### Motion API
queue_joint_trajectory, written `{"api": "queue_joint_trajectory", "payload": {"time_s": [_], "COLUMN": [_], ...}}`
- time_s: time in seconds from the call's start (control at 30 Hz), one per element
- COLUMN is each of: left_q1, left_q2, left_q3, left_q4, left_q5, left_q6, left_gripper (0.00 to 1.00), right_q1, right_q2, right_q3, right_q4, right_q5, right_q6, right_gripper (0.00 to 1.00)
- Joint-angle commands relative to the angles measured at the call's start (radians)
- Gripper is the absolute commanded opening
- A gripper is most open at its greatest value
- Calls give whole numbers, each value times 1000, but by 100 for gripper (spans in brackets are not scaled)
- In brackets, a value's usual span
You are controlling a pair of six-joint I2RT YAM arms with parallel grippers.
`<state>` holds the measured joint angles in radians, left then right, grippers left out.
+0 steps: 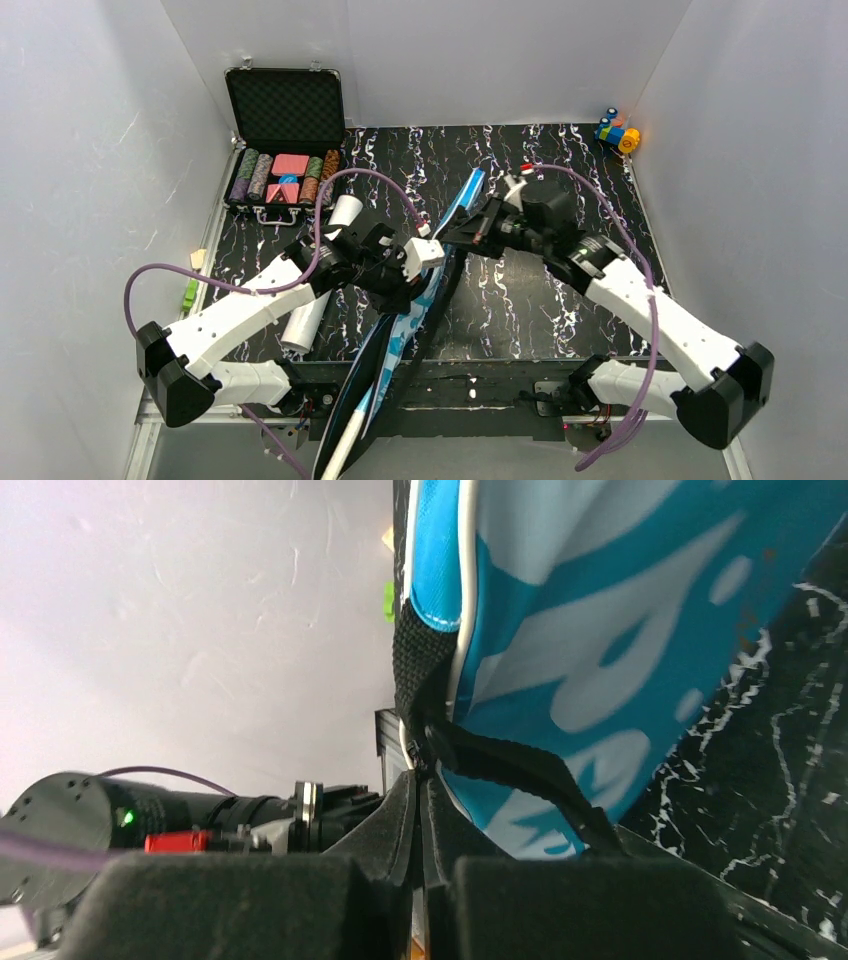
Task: Pack up the badminton gear
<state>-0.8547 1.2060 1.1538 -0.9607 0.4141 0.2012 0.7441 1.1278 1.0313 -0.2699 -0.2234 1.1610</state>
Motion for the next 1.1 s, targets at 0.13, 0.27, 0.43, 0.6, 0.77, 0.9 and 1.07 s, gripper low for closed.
{"api": "queue_joint_trajectory", "payload": {"time_s": [0.13, 0.27, 0.43, 0.6, 0.77, 0.9, 1.07], "left_q1": [20, 20, 20, 20, 20, 20, 20], "left_q2": [-16, 5, 27, 35, 36, 35, 39], "left_q3": [53, 70, 83, 82, 82, 84, 92], "left_q4": [163, 158, 155, 155, 146, 139, 130], "left_q5": [-26, -22, -15, -11, -7, -5, 2], "left_q6": [27, 28, 29, 27, 29, 32, 35], "left_gripper": [0, 0, 0, 0, 0, 0, 0], "right_q1": [-73, -74, -80, -93, -127, -157, -168], "right_q2": [-92, -96, -110, -129, -129, -110, -54], "right_q3": [-74, -108, -101, -105, -102, -78, -18], "right_q4": [-117, -83, -88, -30, 42, 77, 74], "right_q5": [-182, -190, -179, -169, -161, -149, -130], "right_q6": [-37, -28, -47, -42, -28, -1, -17], "right_gripper": [13, 28, 39, 42, 44, 44, 44]}}
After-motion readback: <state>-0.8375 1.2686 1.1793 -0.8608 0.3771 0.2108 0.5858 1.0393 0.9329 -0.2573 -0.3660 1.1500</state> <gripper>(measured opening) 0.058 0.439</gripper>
